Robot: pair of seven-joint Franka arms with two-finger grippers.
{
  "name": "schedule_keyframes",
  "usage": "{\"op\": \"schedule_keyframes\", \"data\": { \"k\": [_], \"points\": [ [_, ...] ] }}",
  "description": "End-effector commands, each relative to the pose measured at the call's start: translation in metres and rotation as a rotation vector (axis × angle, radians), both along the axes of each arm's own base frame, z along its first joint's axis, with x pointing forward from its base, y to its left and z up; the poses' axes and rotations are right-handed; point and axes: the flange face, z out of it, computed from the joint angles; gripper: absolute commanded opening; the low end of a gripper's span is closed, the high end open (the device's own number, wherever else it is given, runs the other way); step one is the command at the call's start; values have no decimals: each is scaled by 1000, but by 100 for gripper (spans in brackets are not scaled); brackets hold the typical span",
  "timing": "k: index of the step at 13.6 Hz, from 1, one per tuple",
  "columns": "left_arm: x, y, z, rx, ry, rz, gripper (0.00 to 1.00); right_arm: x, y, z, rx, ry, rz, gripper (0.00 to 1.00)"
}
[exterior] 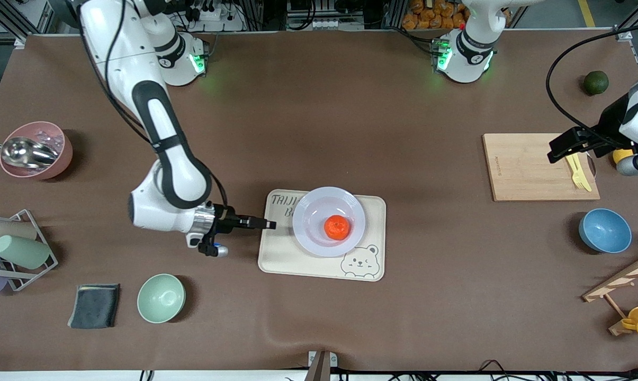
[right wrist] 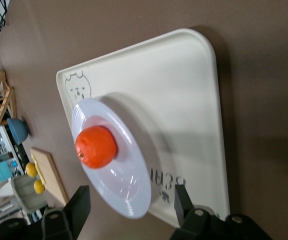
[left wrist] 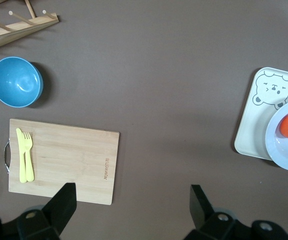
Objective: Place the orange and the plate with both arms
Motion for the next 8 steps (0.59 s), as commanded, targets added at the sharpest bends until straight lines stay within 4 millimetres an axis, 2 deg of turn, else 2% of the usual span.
{"op": "schedule_keyframes", "data": {
  "k": [1, 4, 6, 8],
  "points": [
    [-5, -2, 10, -48, -10, -19, 100, 21, -50, 36, -17, 35, 68, 80],
    [-14, -3, 4, -45, 62, -19, 100, 37, -112, 60, -23, 60, 105, 87],
    [-14, -4, 6, -45, 58, -18, 100, 37, -134, 63, -33, 76, 119, 100],
    [-15, 0, 9, -43, 53, -16, 100, 42, -150, 81, -84, 62, 161, 100]
  ]
}}
